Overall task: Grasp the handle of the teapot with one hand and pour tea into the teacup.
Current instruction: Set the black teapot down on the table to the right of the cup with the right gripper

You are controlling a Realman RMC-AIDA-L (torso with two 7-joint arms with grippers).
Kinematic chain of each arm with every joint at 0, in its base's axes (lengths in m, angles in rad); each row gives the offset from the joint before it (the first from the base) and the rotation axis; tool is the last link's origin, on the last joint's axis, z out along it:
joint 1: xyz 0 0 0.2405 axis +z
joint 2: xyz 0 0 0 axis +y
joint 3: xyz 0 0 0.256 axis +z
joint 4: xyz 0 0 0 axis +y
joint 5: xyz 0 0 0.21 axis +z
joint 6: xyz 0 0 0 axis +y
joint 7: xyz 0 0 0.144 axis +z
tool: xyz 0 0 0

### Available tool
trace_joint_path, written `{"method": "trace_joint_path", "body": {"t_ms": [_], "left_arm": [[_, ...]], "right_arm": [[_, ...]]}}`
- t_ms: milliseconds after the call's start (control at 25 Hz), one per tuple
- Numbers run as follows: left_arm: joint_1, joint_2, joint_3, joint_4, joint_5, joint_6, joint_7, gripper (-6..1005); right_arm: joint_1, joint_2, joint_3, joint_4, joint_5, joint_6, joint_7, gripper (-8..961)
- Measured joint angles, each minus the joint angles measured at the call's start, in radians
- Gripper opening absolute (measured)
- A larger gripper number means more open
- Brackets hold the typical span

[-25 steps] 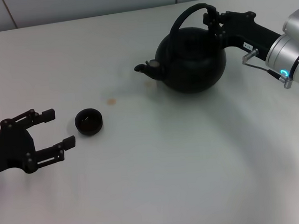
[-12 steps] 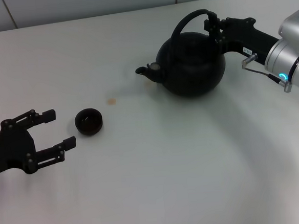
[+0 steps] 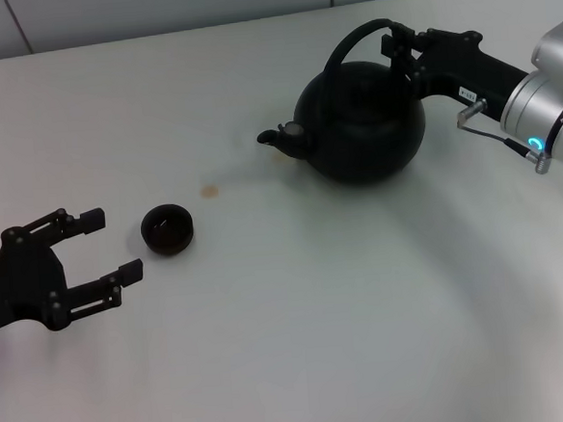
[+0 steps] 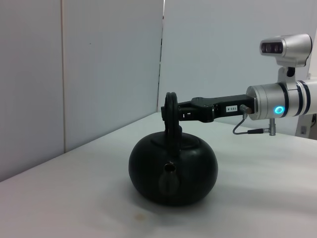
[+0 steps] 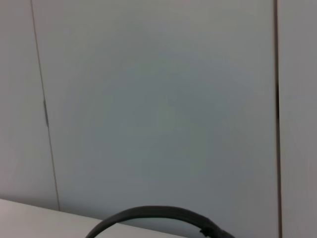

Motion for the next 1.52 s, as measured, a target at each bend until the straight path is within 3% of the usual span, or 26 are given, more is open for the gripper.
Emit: {"method": "trace_joint_path", "body": {"t_ms": [80, 280, 720, 1520], "left_arm": [[0.001, 0.000, -0.001, 0.000, 0.000, 0.002, 0.000, 803], [0.002, 0.000, -0.003, 0.000, 0.000, 0.009, 0.000, 803], [0.000, 0.000, -0.003, 0.000, 0.000, 0.009, 0.000, 802], [0.012, 0.002, -0.003, 0.000, 0.000, 0.062, 0.002, 804]], "right_arm": [[0.000, 0.000, 0.001, -0.001, -0.001, -0.001, 0.002, 105], [-0.001, -0.001, 0.001, -0.001, 0.001, -0.002, -0.001, 267], [-0.027, 0.001, 0.002, -0.021, 0.004, -0.024, -0.002, 685], [-0.222, -0.002, 0.004, -0.069, -0.007, -0.358, -0.047, 685]]}}
